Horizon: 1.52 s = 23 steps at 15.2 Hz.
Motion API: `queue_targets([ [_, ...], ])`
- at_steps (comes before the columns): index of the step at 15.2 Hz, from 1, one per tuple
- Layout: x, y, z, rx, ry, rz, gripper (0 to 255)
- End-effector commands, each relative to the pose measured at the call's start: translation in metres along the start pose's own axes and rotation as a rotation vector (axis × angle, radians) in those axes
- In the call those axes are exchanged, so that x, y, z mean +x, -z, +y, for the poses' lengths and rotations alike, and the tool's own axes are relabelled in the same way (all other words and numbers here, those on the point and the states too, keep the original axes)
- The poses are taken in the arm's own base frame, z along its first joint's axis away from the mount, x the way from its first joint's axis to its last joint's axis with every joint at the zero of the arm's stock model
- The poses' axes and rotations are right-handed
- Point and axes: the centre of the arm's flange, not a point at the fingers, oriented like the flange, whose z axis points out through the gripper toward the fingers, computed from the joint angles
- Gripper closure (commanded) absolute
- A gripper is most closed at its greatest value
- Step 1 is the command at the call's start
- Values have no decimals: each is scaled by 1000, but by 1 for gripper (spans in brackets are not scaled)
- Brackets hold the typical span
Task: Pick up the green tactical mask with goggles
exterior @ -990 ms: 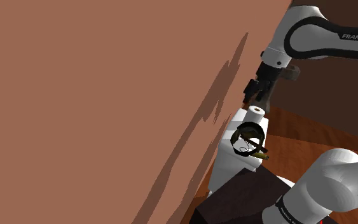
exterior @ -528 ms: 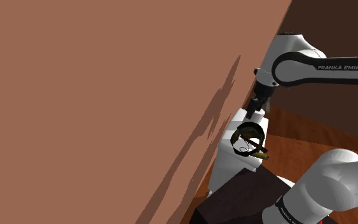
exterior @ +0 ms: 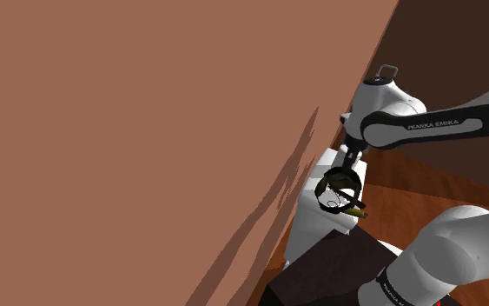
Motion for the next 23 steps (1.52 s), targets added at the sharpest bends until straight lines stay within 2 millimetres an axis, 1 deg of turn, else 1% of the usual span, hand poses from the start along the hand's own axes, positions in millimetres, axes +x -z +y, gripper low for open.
queue_targets([
  [1, 1, -11, 4, -27, 35, -8, 0],
  [7, 4, -41, -5, -27, 35, -8, 0],
  [8, 5, -49, -7, -27, 35, -8, 0],
  [10, 5, -49, -7, -27, 35, -8, 0],
  [11, 6, -49, -8, -27, 35, -8, 255],
  [20, 5, -49, -7, -27, 35, -8, 255],
  [23, 4, -34, -3, -27, 35, -8, 255],
])
